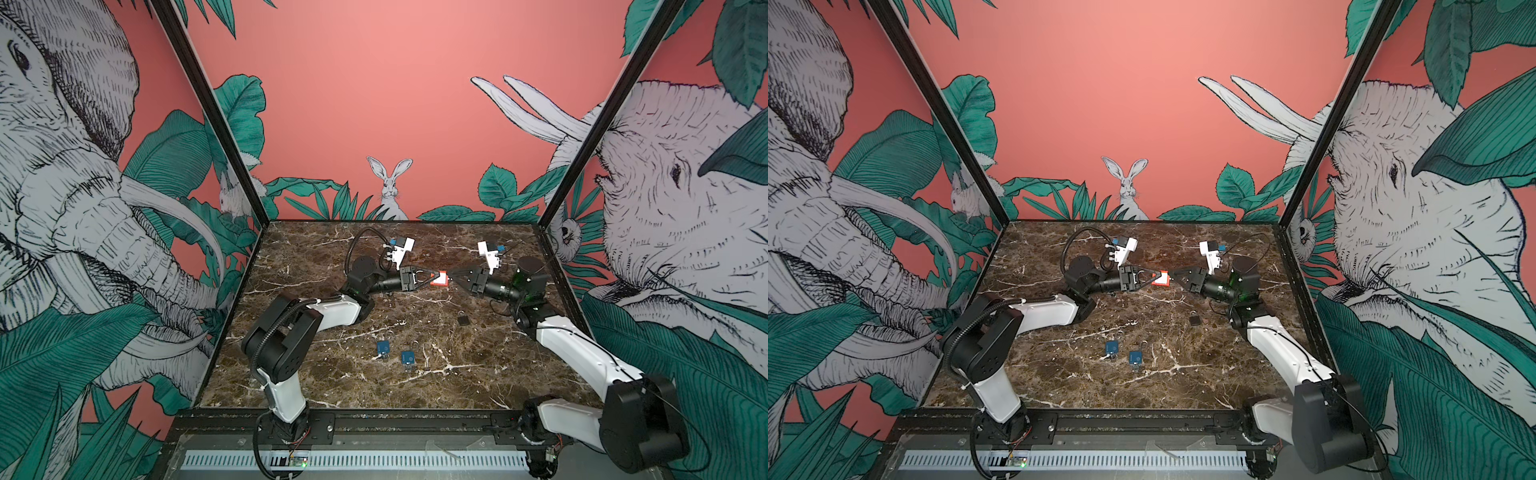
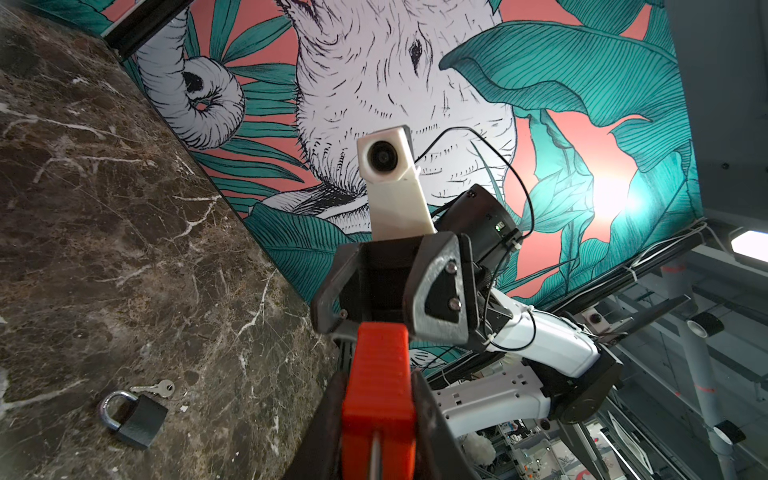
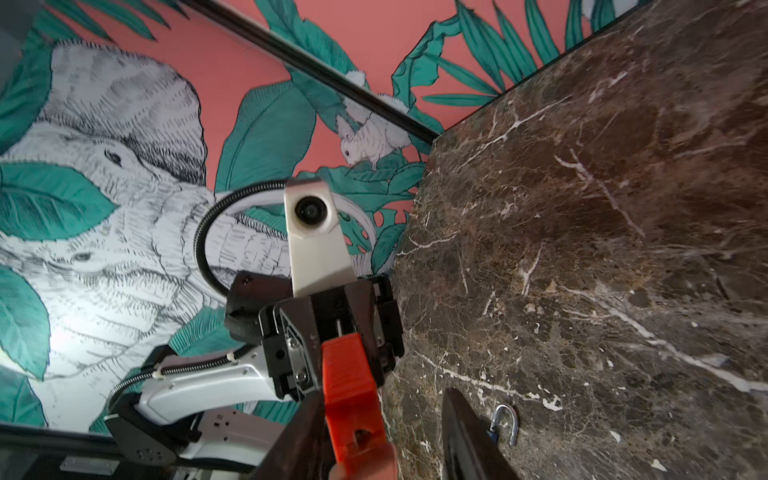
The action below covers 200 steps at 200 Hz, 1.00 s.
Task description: Lock with the key
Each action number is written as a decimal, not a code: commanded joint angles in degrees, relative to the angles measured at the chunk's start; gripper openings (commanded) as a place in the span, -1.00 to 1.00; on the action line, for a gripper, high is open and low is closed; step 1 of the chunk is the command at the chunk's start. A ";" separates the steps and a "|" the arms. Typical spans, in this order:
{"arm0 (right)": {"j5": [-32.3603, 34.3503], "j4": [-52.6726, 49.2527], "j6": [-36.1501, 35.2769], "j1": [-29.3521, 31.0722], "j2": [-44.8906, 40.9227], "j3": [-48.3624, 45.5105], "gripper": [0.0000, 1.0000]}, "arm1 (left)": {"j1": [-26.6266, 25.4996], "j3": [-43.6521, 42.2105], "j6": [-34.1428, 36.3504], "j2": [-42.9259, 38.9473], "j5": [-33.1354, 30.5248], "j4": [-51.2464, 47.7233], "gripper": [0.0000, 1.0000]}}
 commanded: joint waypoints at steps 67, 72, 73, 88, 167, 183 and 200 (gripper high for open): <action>-2.93 10.11 24.29 -1.87 -3.10 -4.04 -0.12 | 0.53 -0.45 -0.12 -0.75 1.71 5.93 -1.00; -3.18 10.07 24.69 -1.93 -3.16 -3.89 -0.12 | 0.52 -0.42 0.50 -0.90 1.72 5.20 -1.00; -3.21 10.02 24.74 -1.90 -3.19 -3.85 -0.13 | 0.52 -0.44 0.58 -0.95 1.72 5.12 -1.00; -3.54 9.37 24.97 -1.90 -3.55 -3.73 -0.14 | 0.55 -0.55 1.64 -1.36 1.69 3.80 -1.00; -4.16 8.03 24.78 -1.74 -4.77 -6.14 -0.27 | 0.58 -0.02 2.64 -1.75 1.45 2.12 -1.00; -3.85 7.76 24.36 -1.57 -4.88 -6.70 -0.33 | 0.52 0.07 2.83 -1.79 1.45 1.83 -1.00; -3.59 7.93 24.26 -1.17 -4.99 -7.16 -0.35 | 0.54 0.13 3.18 -1.77 1.47 1.21 -1.00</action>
